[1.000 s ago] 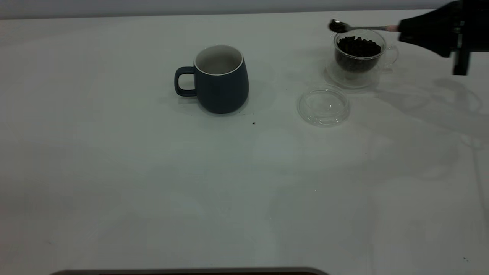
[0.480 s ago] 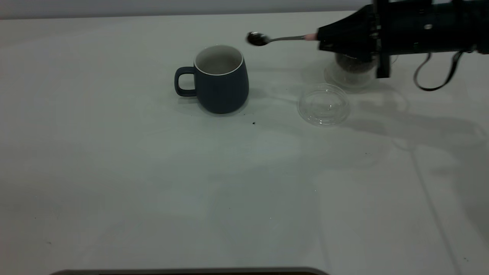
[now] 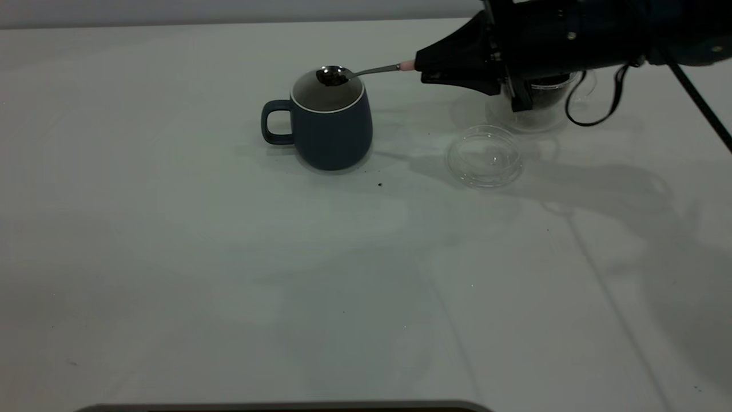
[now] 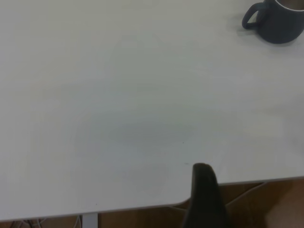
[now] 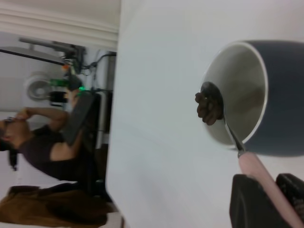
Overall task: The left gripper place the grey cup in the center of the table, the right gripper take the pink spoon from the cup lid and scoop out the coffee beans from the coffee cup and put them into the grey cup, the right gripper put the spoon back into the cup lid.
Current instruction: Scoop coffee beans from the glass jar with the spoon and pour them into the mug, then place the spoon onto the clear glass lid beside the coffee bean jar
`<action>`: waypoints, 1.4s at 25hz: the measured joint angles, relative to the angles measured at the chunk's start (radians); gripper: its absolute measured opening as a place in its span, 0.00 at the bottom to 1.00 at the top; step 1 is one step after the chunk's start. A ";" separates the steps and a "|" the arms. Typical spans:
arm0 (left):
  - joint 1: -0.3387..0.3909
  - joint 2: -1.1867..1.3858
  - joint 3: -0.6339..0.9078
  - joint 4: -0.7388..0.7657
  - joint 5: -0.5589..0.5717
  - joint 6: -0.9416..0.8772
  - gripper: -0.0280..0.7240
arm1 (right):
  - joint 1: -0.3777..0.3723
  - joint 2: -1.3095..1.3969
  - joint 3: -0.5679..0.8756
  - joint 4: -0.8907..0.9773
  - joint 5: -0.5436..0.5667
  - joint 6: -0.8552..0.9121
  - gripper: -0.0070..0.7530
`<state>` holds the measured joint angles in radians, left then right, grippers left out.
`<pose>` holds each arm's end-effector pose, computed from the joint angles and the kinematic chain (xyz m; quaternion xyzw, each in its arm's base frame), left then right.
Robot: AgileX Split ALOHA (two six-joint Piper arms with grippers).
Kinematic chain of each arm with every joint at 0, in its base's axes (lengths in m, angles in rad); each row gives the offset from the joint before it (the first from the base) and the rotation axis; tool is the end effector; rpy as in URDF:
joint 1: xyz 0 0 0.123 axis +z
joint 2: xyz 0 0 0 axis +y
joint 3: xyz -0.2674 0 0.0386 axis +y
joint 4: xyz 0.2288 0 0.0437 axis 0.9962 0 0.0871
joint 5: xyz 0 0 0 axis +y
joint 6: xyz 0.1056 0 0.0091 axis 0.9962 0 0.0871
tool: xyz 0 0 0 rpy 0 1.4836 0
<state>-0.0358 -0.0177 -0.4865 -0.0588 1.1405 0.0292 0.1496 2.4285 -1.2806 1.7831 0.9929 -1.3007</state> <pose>0.0012 -0.0057 0.2504 0.0307 0.8714 -0.0309 0.4886 0.3883 0.1464 0.0367 0.0209 0.8336 0.5274 0.1631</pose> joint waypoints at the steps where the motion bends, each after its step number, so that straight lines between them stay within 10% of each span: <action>1: 0.000 0.000 0.000 0.000 0.000 0.000 0.79 | 0.005 0.000 -0.009 -0.001 -0.018 -0.002 0.15; 15: 0.000 0.000 0.000 0.000 0.000 -0.003 0.79 | 0.010 -0.006 -0.030 0.000 -0.058 -0.638 0.15; 24: 0.000 0.000 0.000 0.000 0.000 -0.003 0.79 | -0.016 -0.166 0.033 -0.186 -0.071 -0.308 0.15; 35: 0.000 0.000 0.000 0.000 0.000 -0.003 0.79 | -0.321 -0.313 0.425 -0.095 -0.104 -0.118 0.15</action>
<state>-0.0358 -0.0177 -0.4865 -0.0588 1.1405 0.0262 -0.1713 2.1152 -0.8551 1.6876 0.8894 -1.4184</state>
